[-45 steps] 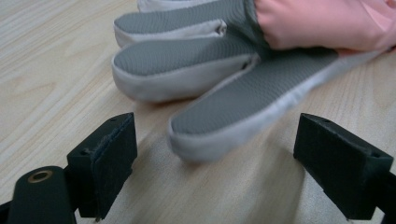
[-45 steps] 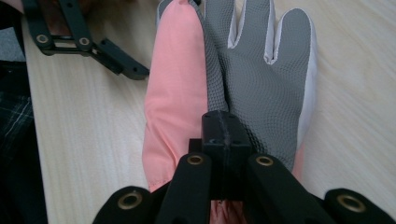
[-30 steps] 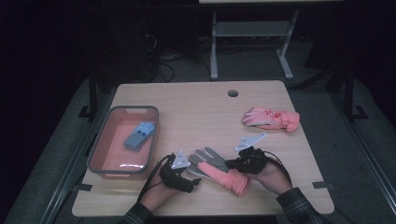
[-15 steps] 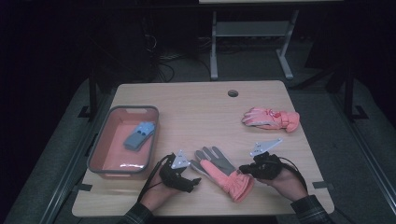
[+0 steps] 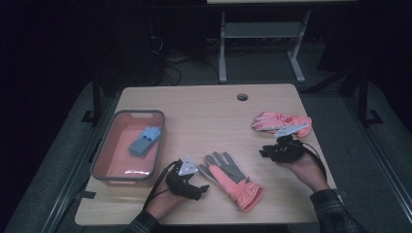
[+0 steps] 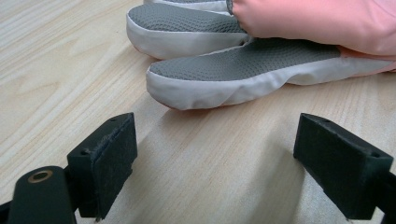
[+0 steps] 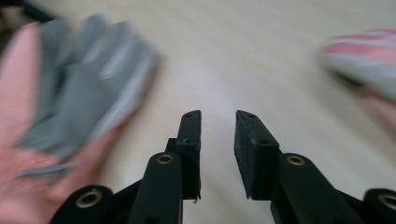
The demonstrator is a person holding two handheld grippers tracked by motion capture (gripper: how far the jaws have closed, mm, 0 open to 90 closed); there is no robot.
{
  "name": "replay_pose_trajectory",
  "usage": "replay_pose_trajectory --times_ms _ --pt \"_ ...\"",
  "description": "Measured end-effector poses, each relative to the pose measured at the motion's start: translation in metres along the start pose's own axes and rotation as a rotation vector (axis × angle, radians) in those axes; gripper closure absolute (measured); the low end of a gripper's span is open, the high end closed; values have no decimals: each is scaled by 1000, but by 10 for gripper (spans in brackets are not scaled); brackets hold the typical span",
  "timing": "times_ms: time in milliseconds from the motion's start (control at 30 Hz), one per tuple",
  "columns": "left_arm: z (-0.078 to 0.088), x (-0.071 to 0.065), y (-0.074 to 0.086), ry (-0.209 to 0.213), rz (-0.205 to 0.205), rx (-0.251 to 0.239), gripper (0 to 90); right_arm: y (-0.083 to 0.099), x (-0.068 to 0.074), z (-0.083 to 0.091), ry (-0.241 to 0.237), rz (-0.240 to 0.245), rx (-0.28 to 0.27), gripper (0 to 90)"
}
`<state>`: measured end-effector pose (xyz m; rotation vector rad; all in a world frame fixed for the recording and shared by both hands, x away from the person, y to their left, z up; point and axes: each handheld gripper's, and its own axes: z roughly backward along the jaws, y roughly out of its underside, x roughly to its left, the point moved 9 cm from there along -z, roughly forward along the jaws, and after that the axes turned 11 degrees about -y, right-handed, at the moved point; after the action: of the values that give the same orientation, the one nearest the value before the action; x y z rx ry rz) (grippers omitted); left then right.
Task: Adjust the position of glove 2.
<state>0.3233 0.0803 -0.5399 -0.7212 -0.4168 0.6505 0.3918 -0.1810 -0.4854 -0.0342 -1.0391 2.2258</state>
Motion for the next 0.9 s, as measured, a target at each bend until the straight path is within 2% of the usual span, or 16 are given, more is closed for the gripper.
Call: replay_pose_trajectory --times_ms 100,333,433,600,733,800,900 --pt "0 0 0 0 1 -1 127 -7 -33 13 73 -39 -34 899" --pt "0 0 0 0 0 0 127 -15 -96 30 193 -96 -57 900" --pt "0 0 0 0 0 0 127 -16 -117 33 231 -117 -73 900" --pt "0 0 0 0 0 0 126 -18 -139 33 276 -128 -63 900" --pt "0 0 0 0 0 0 127 -12 -152 30 294 -160 -39 900" --pt "0 0 0 0 0 0 127 -8 -154 27 288 -169 -25 900" --pt "0 0 0 1 0 0 127 -5 -150 24 274 -166 -9 900"
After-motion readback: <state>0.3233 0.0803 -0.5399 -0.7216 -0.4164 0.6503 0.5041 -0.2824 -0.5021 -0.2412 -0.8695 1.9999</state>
